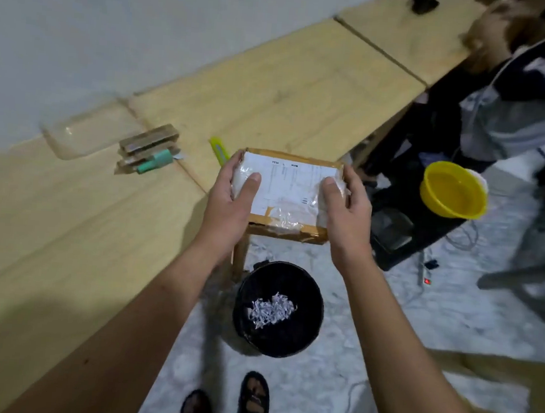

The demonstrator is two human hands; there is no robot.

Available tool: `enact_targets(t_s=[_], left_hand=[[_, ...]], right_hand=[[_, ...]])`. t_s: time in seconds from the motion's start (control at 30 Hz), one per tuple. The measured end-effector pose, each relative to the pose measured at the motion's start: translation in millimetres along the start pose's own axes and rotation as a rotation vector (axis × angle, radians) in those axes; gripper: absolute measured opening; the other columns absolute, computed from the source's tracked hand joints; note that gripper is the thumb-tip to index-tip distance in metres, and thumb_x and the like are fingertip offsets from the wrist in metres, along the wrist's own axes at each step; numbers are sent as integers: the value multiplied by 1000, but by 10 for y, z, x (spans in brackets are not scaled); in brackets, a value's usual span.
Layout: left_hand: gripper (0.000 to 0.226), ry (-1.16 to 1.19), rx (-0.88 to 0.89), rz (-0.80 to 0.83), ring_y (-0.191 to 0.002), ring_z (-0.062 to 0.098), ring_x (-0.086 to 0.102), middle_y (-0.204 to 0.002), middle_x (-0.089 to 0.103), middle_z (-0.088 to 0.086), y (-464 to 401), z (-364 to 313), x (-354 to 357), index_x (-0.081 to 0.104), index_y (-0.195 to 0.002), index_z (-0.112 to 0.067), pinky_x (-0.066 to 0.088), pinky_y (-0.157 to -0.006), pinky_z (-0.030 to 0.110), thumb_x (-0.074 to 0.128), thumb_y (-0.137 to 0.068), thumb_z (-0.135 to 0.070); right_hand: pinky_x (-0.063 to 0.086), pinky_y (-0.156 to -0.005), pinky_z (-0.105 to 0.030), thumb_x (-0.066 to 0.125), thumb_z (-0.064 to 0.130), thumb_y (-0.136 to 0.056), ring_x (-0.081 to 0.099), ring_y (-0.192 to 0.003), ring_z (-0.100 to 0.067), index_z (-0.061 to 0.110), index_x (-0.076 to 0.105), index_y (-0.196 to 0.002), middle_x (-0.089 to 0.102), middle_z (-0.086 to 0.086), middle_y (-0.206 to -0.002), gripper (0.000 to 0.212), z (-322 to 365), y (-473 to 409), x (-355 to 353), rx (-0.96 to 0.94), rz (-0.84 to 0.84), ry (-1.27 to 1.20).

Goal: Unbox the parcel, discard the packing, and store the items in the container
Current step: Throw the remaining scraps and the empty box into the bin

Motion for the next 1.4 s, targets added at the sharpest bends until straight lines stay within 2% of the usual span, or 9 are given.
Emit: enact_targets(t_s=[0.1,0.33,0.43,0.5,0.63,0.77,0.93,1.07,1.4], left_hand=[[57,3,-36,82,-132,2,54,-149,51,-11,155,265,507,39,-155,-23,46,-112,25,62,-103,-30],[48,-88,-226,205,-99,-16,65,-127,60,-22,650,1112,970,40,-151,-32,53,-77,10,56,-106,-31],[53,-143,-289,213,-105,-16,61,-134,56,-20,756,1310,969,35,-156,-29,51,-82,7,55,-106,-29],[60,-194,-303,214,-129,-1,54,-153,47,-8,789,1386,932,30,-160,-23,46,-94,7,55,-106,-28],[69,-301,-278,216,-153,14,31,-167,31,-3,777,1494,817,26,-161,-27,31,-124,40,60,-103,-39],[62,-298,-233,200,-153,10,28,-165,32,-8,677,1470,778,29,-160,-28,25,-118,25,57,-105,-36],[59,-261,-177,188,-151,4,28,-164,33,-16,551,1366,732,31,-158,-35,24,-125,33,58,-105,-34],[58,-233,-84,147,-148,-2,29,-158,34,-25,469,1096,517,33,-158,-33,24,-123,28,57,-105,-29],[50,-141,83,-186,-145,6,44,-156,49,-6,-31,268,-1123,44,-152,-18,31,-122,21,56,-105,-9]], right_hand=[[45,-116,-49,66,57,-88,52,-139,-15,36,49,-148,51,5,-151,65,-336,32,-542,57,-106,25],[49,-112,-44,73,28,-93,58,-129,-12,27,53,-144,59,5,-141,55,-1148,413,-1154,186,-169,68],[48,-114,-44,74,28,-92,57,-131,-12,25,51,-147,58,5,-143,59,-1437,521,-1206,249,-147,106],[48,-114,-44,75,28,-93,56,-133,-13,24,49,-149,57,3,-146,61,-1556,558,-1199,276,-124,127],[37,-122,-38,75,27,-94,47,-142,-13,23,49,-148,51,0,-153,60,-1694,596,-1125,300,-90,167],[37,-122,-38,74,23,-94,50,-140,-14,24,54,-142,57,2,-146,52,-1680,589,-1060,301,-48,152],[42,-117,-30,73,17,-95,55,-135,-13,22,58,-138,61,1,-141,46,-1525,564,-942,249,-23,137],[44,-118,-37,73,20,-95,57,-132,-9,25,60,-135,63,6,-139,42,-1304,488,-720,183,17,134],[44,-115,-37,76,33,-92,58,-128,-7,32,62,-129,66,14,-131,40,-405,164,691,-81,209,161]])
Point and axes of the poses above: each hand's wrist, its own y-axis away from the middle knuckle, its own x-axis out of the palm, z = x × y, the point moved 1 cm from there along -y, towards the middle knuckle
